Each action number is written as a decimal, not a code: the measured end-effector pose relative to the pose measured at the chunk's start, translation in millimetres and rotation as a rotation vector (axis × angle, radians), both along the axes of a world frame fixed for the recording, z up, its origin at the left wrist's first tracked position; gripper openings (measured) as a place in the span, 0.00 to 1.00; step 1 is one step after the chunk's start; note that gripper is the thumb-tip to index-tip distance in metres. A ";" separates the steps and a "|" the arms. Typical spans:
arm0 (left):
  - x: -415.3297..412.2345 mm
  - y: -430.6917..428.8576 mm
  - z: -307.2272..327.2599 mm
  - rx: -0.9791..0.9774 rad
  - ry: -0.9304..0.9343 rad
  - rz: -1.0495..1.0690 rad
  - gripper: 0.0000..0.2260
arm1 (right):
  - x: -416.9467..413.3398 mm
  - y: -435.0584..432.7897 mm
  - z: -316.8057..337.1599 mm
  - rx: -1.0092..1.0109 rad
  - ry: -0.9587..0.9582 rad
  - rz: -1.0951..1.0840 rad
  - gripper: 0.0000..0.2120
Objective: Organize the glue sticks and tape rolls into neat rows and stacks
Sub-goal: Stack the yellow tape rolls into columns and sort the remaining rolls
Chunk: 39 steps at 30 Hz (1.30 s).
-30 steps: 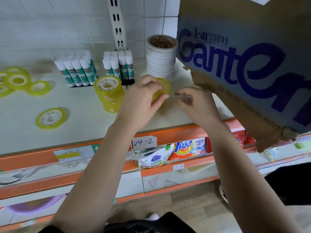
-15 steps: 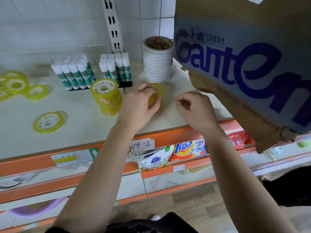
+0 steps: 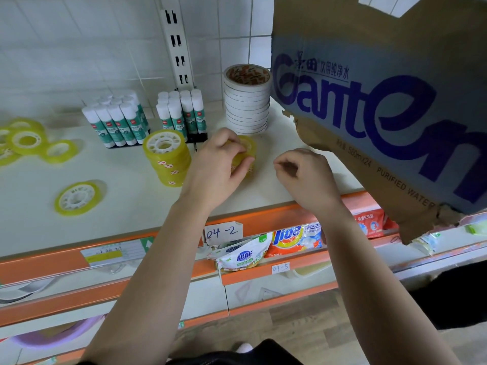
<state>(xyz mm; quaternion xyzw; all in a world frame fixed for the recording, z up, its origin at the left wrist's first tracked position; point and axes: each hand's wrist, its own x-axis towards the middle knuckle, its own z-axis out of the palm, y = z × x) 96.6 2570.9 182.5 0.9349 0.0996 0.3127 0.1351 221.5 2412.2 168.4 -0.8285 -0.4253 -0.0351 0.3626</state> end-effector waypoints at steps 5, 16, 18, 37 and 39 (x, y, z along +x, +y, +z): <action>-0.4 0.1 -0.2 -0.038 0.001 0.005 0.18 | 0.2 -0.3 -0.2 -0.005 -0.003 0.002 0.04; 3.0 2.7 -1.4 -0.042 0.036 -0.008 0.23 | -1.1 -0.7 1.5 -0.001 0.016 0.005 0.04; 2.4 1.7 -0.6 -0.028 0.037 0.003 0.22 | -3.1 -0.8 3.4 0.014 0.011 0.012 0.04; -135.8 47.5 44.6 0.254 -0.155 0.405 0.07 | -95.2 88.6 62.4 0.422 -0.251 0.266 0.08; -166.8 62.0 43.1 0.234 -0.124 0.485 0.07 | -119.6 114.5 63.2 0.431 -0.238 0.332 0.08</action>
